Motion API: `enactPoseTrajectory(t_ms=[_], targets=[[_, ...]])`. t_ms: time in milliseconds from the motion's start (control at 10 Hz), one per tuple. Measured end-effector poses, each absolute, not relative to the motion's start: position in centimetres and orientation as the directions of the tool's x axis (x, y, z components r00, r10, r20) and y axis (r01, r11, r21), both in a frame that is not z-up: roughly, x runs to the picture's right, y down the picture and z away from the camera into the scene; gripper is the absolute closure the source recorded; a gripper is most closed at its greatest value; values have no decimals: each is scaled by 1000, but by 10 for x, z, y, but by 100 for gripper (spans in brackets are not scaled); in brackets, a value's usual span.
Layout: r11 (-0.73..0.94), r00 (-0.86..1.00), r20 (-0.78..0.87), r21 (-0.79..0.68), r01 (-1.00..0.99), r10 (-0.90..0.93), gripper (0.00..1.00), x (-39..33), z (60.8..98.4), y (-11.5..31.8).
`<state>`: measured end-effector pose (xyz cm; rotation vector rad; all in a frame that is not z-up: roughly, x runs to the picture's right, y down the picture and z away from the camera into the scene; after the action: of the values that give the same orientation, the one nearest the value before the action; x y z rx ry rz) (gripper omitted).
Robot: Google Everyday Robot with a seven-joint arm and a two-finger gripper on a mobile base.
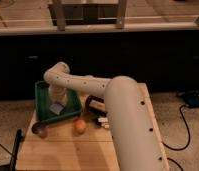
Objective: Wipe tray with sponge
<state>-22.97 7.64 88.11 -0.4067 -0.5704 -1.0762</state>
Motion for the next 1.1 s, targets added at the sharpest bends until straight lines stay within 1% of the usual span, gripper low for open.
enactPoseTrajectory(t_ms=[200, 600, 1100], targets=[[443, 400, 599, -82, 893, -694, 100, -218, 890, 68], [481, 454, 573, -116, 869, -682, 100, -218, 906, 50], [481, 454, 573, -117, 869, -682, 100, -220, 907, 51]])
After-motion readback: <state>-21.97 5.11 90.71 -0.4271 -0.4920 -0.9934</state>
